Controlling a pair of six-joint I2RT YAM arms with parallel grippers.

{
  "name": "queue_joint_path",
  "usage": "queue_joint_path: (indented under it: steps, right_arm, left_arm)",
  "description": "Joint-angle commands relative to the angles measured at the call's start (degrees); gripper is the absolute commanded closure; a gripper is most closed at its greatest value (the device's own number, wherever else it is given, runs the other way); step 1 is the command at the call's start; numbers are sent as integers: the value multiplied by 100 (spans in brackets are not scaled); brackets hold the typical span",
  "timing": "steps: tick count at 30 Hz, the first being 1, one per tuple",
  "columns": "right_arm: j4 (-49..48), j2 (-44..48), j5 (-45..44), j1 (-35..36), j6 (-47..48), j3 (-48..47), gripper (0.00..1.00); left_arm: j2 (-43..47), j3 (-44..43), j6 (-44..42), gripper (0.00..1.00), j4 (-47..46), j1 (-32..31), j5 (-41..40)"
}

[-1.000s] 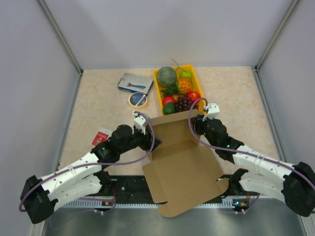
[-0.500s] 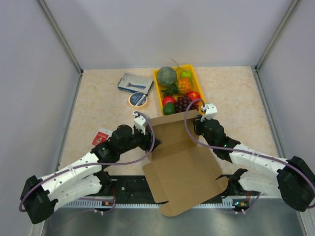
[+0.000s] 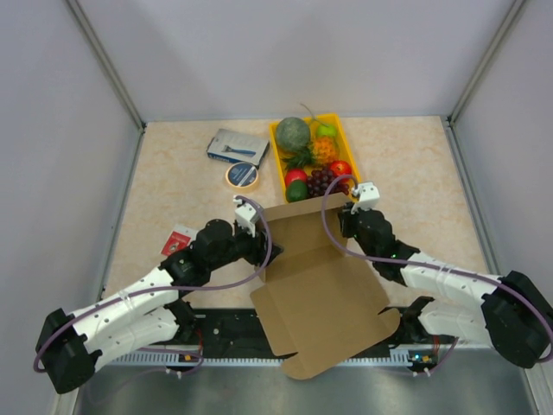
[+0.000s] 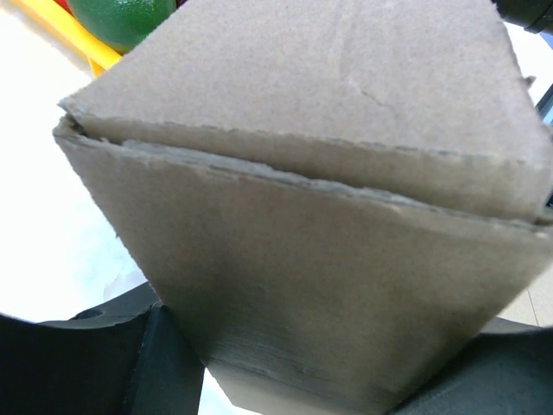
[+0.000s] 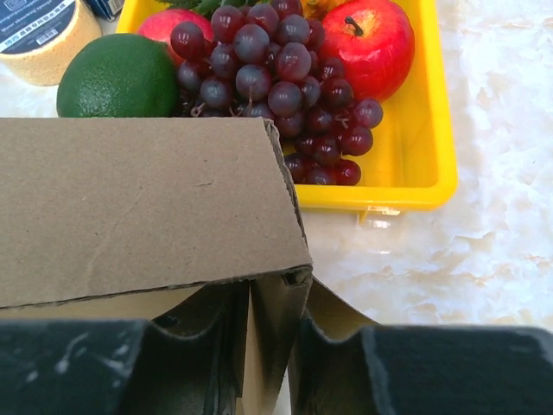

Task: Fold the paper box

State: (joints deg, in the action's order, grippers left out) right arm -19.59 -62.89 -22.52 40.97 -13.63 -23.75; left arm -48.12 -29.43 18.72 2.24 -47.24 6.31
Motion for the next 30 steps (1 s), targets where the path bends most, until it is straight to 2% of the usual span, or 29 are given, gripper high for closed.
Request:
queue_joint_path:
  steps: [1, 2, 4, 5, 7, 8, 10, 14, 16, 18, 19, 22, 24, 25, 26, 30]
  right_arm:
    - [-466, -144, 152, -1, 97, -60, 85]
    - [-501, -188, 91, 51, 132, -60, 100]
    - [-458, -293, -320, 261, 194, -173, 100]
    - [-249, -442, -1097, 393, 194, -244, 100]
    - [-264, -565, -1761, 902, 386, -376, 100]
    - [-3, -784, -2434, 1034, 422, -472, 100]
    - [131, -952, -2660, 1132, 335, -649, 100]
    - [297, -848, -2424, 1124, 142, -631, 100]
    - [518, -655, -1935, 1036, -8, -658, 100]
    - [422, -261, -1591, 975, -35, -439, 90]
    - [360, -128, -1232, 931, -43, -333, 77]
    - [307, 347, -703, 624, -96, 19, 71]
    - [281, 488, -543, 386, -88, 177, 74]
    - [263, 549, -473, 342, -61, 204, 88]
    - [246, 567, -490, 324, -26, 221, 98]
    - [219, 358, -437, 324, 71, 73, 100]
  left_arm:
    - [127, -177, 18, 81, -558, -13, 196]
    - [136, -168, 26, 82, -567, -13, 204]
    - [127, -160, 44, 82, -576, -22, 178]
    - [119, -151, 61, 82, -576, -22, 178]
    - [110, -133, 79, 82, -619, -22, 169]
    - [118, -133, 105, 82, -654, -13, 161]
    - [101, -133, 132, 83, -681, -22, 169]
    - [66, -151, 167, 83, -690, -13, 169]
    - [74, -133, 158, 83, -690, -13, 134]
    - [92, -124, 150, 83, -672, -22, 116]
    - [92, -124, 149, 83, -655, -13, 116]
    - [136, -116, 141, 84, -655, -22, 125]
    - [154, -107, 141, 84, -663, -22, 134]
    - [154, -98, 132, 84, -663, -22, 151]
    - [154, -98, 132, 84, -663, -13, 143]
    - [180, -80, 123, 84, -716, -22, 222]
